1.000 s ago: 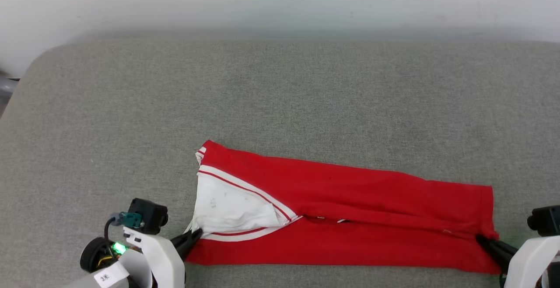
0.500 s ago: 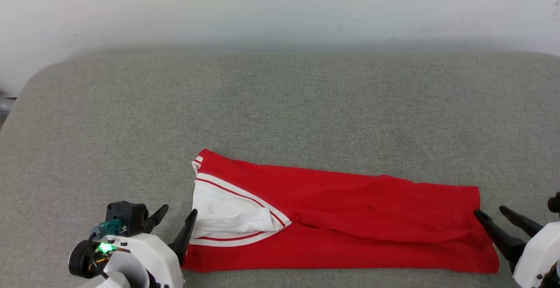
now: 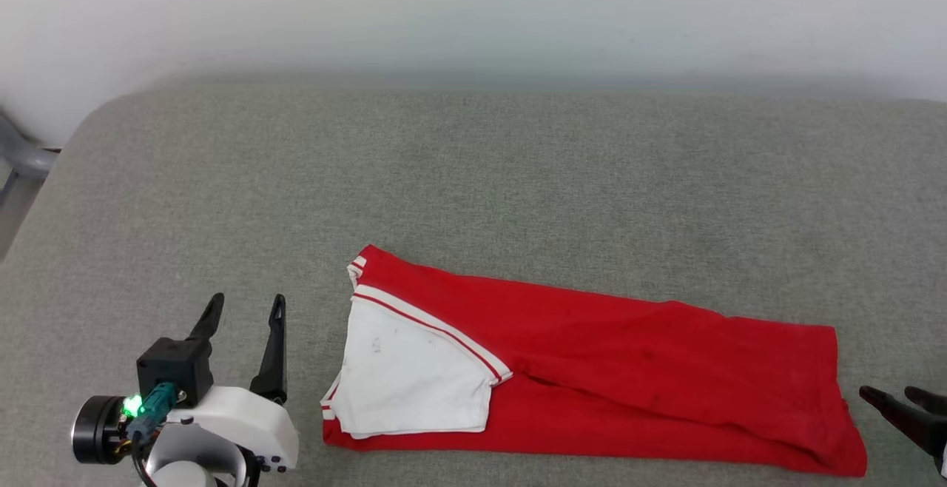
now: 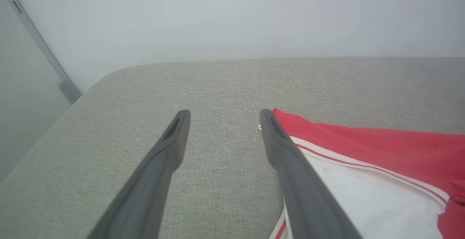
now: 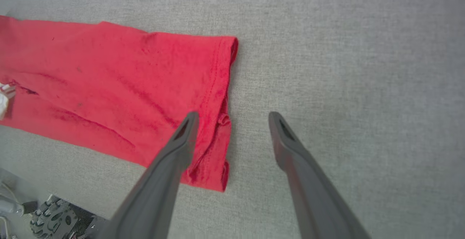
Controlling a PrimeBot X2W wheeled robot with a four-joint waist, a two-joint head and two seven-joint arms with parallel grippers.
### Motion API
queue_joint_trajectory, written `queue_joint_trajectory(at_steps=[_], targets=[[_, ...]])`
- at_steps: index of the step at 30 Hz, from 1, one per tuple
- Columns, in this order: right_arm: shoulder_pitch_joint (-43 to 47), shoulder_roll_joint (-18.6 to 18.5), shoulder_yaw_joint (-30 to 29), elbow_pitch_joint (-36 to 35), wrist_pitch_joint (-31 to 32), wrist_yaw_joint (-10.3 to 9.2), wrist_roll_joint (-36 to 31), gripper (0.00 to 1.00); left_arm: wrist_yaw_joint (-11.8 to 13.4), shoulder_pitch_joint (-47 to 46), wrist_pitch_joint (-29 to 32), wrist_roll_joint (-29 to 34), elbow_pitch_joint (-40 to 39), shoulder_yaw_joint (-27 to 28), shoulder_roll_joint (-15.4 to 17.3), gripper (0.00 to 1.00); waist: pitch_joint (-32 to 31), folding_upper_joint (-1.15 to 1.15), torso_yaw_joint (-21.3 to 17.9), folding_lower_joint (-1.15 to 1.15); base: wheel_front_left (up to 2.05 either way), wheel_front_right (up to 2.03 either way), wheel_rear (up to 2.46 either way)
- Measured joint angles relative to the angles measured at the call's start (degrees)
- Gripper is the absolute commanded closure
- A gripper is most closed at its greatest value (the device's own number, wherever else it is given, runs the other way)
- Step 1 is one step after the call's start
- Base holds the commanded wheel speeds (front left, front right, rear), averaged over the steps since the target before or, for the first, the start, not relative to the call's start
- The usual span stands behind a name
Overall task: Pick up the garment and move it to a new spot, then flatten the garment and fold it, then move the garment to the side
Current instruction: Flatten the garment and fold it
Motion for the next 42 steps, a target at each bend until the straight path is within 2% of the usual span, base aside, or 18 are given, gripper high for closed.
queue_joint_trajectory(at_steps=[5, 12, 17, 22, 28, 29, 30, 31, 36, 42], targets=[[-1.1, 0.9, -0.4, 3.3, 4.1, 0.00, 1.5, 0.00, -0.6, 3.6, 0.0, 7.4, -0.6, 6.4, -4.2, 0.00, 1.2, 0.00, 1.5, 0.00, 0.00, 0.00, 0.00], [-2.2, 4.0, 0.1, 6.1, 5.5, 0.00, 1.8, 0.00, -2.4, 6.9, 0.0, 17.0, -1.6, 14.3, -9.9, 0.00, 2.9, 0.00, 3.9, 0.00, 0.00, 0.00, 0.00], [-2.8, 6.2, 1.0, 7.1, 4.7, -0.01, 2.3, 0.00, -5.1, 8.7, 0.0, 22.9, -2.4, 17.9, -13.9, 0.00, 3.7, 0.00, 5.2, 0.00, 0.00, 0.00, 0.00], [-3.4, 7.9, 3.5, 6.6, 3.3, -0.04, 2.9, 0.00, -9.2, 10.4, 0.0, 27.5, -2.4, 20.2, -17.7, 0.00, 3.6, 0.00, 5.6, 0.00, 0.00, 0.00, 0.00], [-4.3, 8.4, 6.8, 7.1, 0.7, -0.03, 2.8, 0.00, -12.9, 11.3, 0.0, 31.9, -0.8, 22.4, -22.2, 0.00, 3.3, 0.00, 5.6, 0.00, 0.00, 0.00, 0.00], [-4.3, 8.3, 7.2, 7.4, -0.1, -0.02, 2.6, 0.59, -13.5, 11.4, -0.1, 32.4, -0.5, 22.9, -22.6, 0.00, 3.3, 0.00, 5.6, 0.00, 0.00, 0.00, 0.00], [-4.3, 8.3, 7.5, 7.8, -0.8, -0.02, 2.5, 0.93, -14.1, 11.6, -0.1, 33.0, -0.2, 23.4, -23.0, 0.00, 3.2, 0.00, 5.6, 0.00, 0.00, 0.00, 0.00], [-4.4, 8.2, 7.9, 8.2, -1.6, -0.01, 2.4, 1.00, -14.6, 11.7, -0.1, 33.6, 0.0, 23.8, -23.6, 0.00, 3.1, 0.00, 5.6, 0.00, 0.00, 0.00, 0.00], [-4.7, 7.0, 9.0, 10.0, -4.3, 0.01, 2.9, 1.00, -16.4, 12.4, -0.1, 36.1, 0.2, 26.1, -25.5, 0.00, 2.3, 0.00, 5.2, 0.00, 0.00, 0.00, 0.00], [-4.7, 3.0, 9.3, 13.3, -5.8, 0.05, 3.5, 1.00, -18.2, 13.4, -0.1, 38.1, 0.2, 28.4, -27.0, 0.00, 1.2, 0.00, 4.7, 0.00, 0.00, 0.00, 0.00]])
